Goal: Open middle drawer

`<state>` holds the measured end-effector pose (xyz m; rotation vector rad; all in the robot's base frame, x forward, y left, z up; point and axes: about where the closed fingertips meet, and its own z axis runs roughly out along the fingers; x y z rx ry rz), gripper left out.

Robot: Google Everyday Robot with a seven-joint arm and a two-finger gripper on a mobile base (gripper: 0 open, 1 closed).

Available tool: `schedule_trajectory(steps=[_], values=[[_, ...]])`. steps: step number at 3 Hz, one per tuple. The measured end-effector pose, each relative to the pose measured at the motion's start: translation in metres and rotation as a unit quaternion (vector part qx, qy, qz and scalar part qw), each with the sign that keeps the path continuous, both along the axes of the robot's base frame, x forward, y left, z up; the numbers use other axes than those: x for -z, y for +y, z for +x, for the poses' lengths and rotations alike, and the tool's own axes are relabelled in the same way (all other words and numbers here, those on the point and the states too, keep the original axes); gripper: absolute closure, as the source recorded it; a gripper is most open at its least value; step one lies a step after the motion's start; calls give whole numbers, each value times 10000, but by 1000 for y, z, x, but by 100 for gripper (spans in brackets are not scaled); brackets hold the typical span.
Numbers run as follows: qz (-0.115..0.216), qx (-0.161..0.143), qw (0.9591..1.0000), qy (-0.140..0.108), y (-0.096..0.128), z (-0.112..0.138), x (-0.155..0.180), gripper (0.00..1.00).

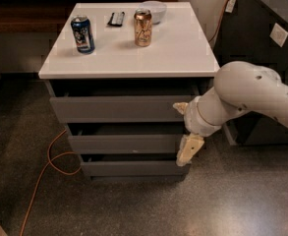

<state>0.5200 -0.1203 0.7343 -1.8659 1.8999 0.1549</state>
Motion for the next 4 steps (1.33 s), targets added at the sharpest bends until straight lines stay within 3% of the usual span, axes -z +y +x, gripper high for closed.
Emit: schedule_trajectory(steps=[4], values=[[243,-128,9996,-47,41,39,120,0]])
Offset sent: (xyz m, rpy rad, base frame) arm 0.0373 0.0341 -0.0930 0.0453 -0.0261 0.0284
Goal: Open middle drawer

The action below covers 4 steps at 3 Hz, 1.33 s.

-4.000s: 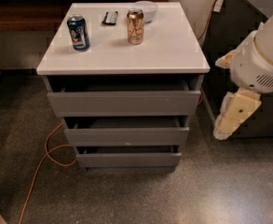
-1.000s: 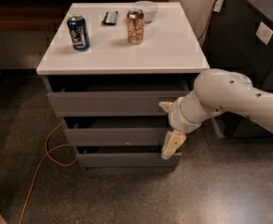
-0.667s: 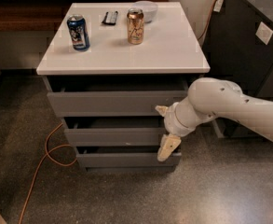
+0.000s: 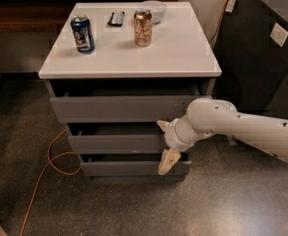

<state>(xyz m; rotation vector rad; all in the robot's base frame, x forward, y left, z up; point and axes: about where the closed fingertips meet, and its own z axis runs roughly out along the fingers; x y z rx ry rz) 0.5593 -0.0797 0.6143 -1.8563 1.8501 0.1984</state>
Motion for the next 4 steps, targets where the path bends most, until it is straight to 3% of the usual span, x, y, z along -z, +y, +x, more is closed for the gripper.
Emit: schedule_trajectory(steps=[2,4], values=[[-20,-83,10000,43,14,22,57,0],[-168,5,9998,112,12,57,109,0]])
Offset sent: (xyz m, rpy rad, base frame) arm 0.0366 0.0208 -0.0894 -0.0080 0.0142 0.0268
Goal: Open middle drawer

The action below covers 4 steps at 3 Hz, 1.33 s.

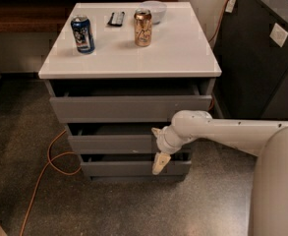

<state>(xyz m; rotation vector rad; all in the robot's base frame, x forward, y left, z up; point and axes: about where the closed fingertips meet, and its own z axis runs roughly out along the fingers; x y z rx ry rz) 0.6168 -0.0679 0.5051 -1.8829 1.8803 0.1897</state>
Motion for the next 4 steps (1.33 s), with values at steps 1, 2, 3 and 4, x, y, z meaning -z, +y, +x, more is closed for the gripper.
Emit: schedule_trajectory(steps=[1,2,3,4], values=[[-136,82,9999,-36,-8,24,28,0],[-251,122,9996,-73,-13,40,44,0],[-338,145,9993,-99,-20,55,57,0],[-366,122,9992,-79,-19,63,69,0]])
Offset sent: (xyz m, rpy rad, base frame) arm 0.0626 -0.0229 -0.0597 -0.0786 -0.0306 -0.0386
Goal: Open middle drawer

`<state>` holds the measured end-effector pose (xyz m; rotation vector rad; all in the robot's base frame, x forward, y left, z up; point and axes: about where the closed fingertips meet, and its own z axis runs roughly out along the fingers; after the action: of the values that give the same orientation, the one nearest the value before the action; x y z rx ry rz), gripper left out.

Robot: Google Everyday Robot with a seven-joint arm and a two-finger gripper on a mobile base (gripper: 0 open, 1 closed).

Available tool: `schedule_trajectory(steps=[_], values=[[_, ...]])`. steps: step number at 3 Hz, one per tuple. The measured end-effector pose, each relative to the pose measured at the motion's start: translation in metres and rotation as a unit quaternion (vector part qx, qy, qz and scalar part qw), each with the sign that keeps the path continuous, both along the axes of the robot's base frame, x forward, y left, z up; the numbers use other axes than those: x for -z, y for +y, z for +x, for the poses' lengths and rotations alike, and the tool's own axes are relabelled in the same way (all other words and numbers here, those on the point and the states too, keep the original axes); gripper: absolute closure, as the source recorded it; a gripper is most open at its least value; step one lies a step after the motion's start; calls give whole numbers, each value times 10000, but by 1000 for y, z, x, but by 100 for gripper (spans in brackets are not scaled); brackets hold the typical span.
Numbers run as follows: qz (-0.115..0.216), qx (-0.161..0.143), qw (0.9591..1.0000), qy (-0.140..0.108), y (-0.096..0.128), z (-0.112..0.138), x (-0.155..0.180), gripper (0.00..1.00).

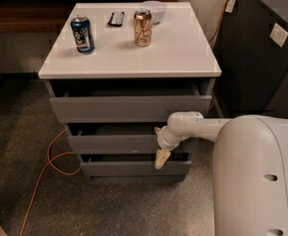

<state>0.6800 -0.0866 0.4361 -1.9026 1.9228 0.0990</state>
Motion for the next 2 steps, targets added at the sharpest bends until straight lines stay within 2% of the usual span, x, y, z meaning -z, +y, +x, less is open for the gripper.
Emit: schedule_trajectory(steps=[2], values=[[-56,140,9997,215,-3,5,8,56]])
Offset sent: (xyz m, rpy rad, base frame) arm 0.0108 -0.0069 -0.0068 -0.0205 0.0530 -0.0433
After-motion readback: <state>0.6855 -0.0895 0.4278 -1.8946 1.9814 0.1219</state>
